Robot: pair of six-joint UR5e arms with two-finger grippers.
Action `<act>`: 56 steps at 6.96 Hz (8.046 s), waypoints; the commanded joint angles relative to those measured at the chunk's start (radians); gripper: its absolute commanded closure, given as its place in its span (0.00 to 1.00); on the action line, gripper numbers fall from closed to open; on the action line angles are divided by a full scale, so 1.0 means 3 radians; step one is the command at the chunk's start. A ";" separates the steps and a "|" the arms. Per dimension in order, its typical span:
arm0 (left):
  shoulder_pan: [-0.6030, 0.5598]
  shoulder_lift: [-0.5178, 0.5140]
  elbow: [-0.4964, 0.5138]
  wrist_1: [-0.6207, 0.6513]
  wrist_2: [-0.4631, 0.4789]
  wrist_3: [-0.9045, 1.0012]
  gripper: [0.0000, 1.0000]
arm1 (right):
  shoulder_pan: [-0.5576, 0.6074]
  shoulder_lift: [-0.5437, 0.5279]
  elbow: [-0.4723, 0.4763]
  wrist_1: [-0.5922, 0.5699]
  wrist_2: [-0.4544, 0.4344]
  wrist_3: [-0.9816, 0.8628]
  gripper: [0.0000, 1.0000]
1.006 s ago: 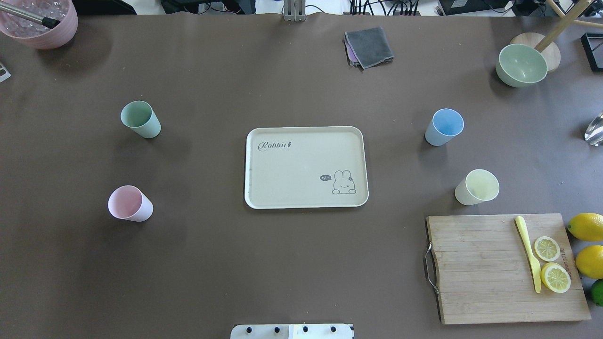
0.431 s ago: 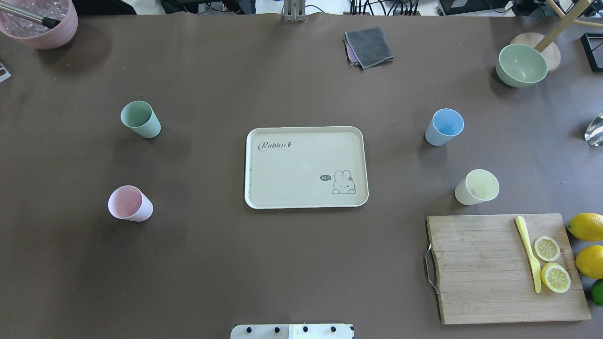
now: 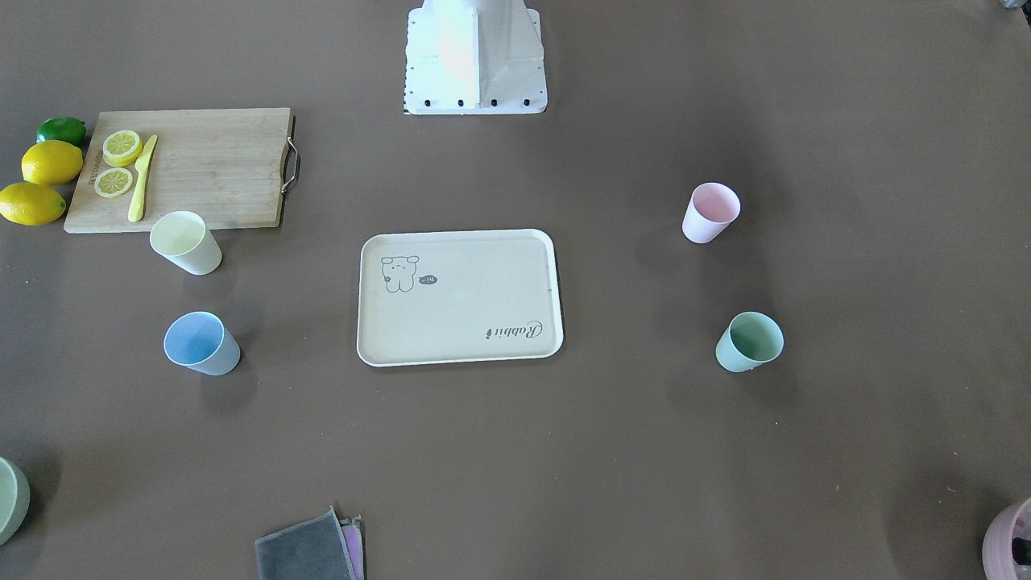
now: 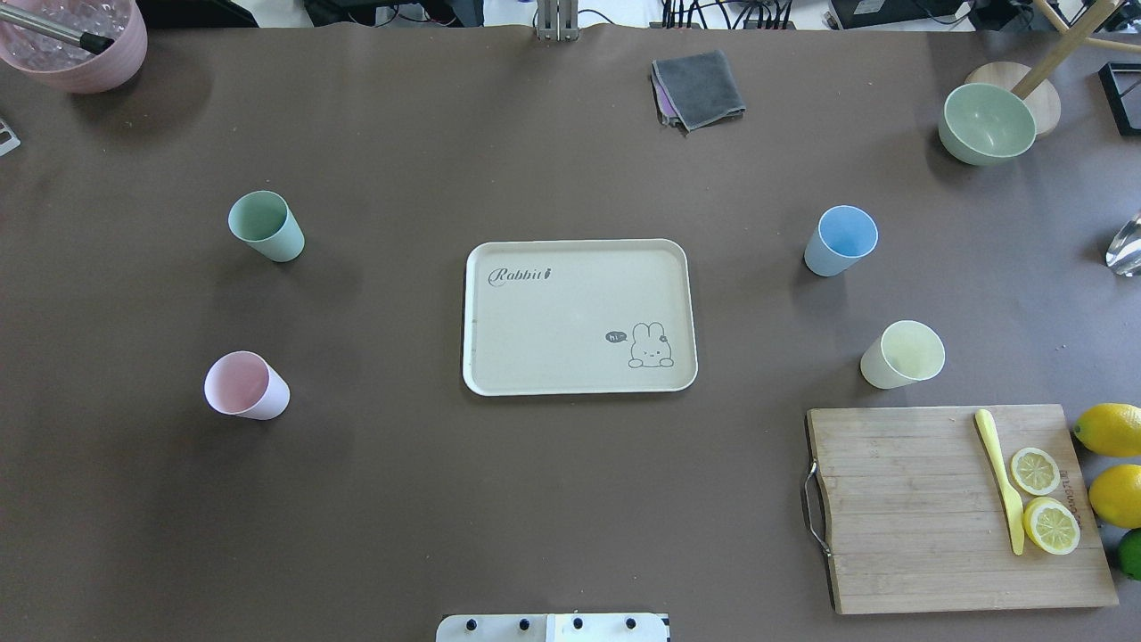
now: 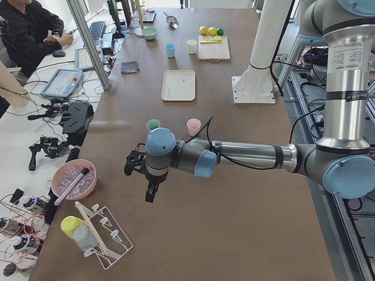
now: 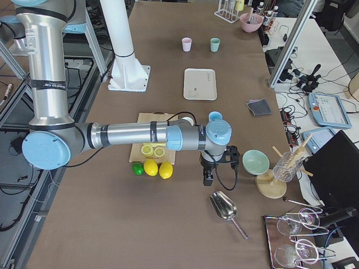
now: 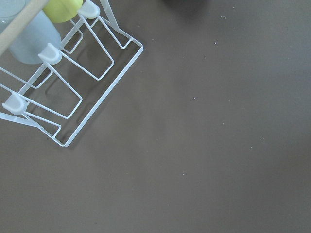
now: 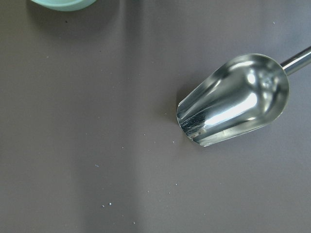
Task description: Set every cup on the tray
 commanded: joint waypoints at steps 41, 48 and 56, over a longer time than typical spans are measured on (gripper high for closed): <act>0.2642 -0.0150 -0.0809 -0.1357 0.1067 -0.3313 0.03 | -0.1994 0.0587 0.1227 0.0523 -0.0281 0.2924 1.00; 0.2950 0.0050 -0.0774 -0.1495 0.1094 -0.3303 0.46 | -0.2320 0.1120 0.1054 0.0373 -0.0469 0.3252 1.00; 0.2701 -0.0092 -0.0773 -0.1409 0.0901 -0.3308 1.00 | -0.2719 0.1575 0.0522 0.0429 -0.0797 0.3365 1.00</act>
